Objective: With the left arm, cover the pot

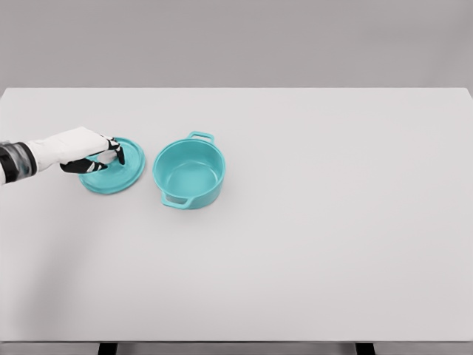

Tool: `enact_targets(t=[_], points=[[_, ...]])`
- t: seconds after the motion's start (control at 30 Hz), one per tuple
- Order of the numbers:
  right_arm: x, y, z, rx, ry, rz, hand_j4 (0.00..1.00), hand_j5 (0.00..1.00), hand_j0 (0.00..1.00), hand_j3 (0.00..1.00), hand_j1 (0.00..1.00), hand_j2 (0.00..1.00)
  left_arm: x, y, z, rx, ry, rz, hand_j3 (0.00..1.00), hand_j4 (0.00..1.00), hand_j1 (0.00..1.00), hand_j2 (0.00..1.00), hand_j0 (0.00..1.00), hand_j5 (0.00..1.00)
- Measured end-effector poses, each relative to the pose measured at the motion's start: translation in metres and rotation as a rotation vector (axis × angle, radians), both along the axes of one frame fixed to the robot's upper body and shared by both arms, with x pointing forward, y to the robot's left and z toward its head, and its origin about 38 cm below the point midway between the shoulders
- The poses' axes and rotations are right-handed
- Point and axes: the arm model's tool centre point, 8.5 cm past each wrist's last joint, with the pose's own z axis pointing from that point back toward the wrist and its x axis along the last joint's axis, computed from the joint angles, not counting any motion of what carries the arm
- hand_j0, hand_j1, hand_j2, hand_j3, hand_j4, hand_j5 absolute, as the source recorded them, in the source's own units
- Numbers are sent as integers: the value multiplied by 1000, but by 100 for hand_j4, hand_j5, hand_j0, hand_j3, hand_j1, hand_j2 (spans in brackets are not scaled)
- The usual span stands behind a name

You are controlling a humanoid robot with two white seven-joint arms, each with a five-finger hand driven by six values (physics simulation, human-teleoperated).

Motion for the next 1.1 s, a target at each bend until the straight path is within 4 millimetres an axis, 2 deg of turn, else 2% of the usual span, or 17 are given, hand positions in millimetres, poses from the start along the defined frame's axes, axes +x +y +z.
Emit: enact_targets(t=[0.1,0.67,1.1], points=[[0,0,0,0,0,0,100,100,100,100,100,100,-1,-1,3,-4,-8,-5,52,52,52,52,52,52],[0,0,0,0,0,0,100,100,100,100,100,100,-13,3,55,37,-117,-76,53,53,53,53,53,53],[0,0,0,0,0,0,100,100,100,100,100,100,-22,-10,81,45,-184,-143,53,53,53,53,53,53]])
